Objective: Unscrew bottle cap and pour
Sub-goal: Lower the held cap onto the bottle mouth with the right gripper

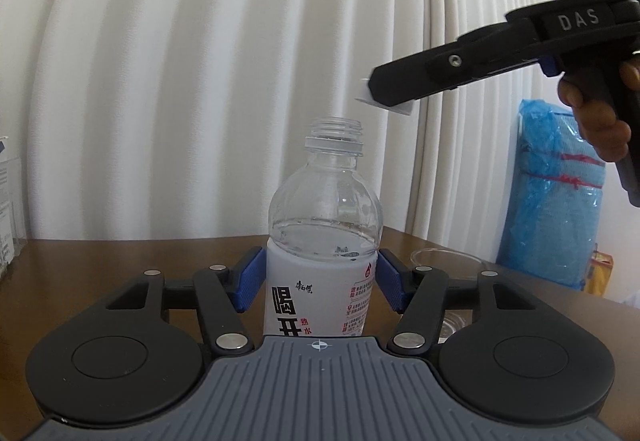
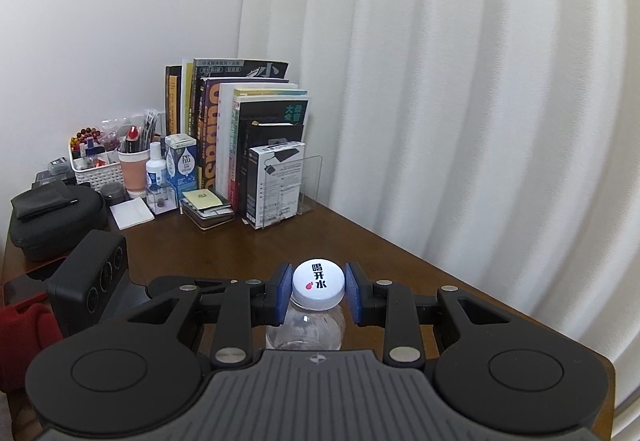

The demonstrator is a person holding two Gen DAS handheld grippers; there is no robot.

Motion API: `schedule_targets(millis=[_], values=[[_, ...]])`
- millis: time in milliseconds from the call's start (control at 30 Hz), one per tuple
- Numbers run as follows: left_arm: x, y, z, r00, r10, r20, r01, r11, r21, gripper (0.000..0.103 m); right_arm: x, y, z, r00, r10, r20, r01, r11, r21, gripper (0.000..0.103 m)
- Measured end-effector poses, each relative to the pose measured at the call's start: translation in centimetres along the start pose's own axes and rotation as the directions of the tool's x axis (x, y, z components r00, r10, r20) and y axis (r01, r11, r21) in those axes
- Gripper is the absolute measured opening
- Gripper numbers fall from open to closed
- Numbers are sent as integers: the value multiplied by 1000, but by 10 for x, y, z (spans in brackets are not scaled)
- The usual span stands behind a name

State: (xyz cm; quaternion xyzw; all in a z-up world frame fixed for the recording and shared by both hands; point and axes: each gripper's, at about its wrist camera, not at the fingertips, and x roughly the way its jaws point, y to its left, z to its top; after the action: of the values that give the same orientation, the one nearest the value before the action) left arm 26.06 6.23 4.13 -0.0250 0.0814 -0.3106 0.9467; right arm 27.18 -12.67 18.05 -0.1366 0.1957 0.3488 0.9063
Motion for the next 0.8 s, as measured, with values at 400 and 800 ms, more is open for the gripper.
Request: schedule_targets(millis=[400,800], values=[[1,-4,1,1000,7,-3,-7,1000,16,60,16,-6,6,999,33,-43,-33,999,11,32],[3,-5,1,1000,8,-4,-8,1000,18,60,23,-9,6,997,58,-58,-56,998,32,32]])
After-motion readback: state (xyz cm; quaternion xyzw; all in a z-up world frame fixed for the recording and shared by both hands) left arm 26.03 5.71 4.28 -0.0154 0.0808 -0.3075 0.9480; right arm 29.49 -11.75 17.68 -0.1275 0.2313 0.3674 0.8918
